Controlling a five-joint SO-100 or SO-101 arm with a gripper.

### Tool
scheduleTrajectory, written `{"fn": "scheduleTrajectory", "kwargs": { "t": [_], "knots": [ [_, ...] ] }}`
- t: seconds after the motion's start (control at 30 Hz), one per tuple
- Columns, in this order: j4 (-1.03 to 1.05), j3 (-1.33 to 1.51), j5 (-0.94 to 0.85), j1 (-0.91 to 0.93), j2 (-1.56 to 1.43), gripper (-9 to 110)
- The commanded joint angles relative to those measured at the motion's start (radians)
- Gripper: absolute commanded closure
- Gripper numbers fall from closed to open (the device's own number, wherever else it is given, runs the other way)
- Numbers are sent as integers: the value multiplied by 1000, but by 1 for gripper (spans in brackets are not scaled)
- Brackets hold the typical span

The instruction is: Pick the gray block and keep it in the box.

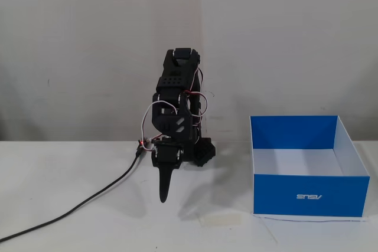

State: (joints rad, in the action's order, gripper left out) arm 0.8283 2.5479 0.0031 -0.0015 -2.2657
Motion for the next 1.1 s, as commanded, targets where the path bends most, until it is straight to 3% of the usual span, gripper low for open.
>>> {"fn": "scheduleTrajectory", "kwargs": {
  "t": [0.0,0.33,0.63,1.07],
  "knots": [
    [-49,61,-2,17,-101,101],
    [-23,302,-5,-3,-489,101],
    [230,463,-2,-23,-1085,101],
    [319,483,8,6,-1163,101]
  ]
}}
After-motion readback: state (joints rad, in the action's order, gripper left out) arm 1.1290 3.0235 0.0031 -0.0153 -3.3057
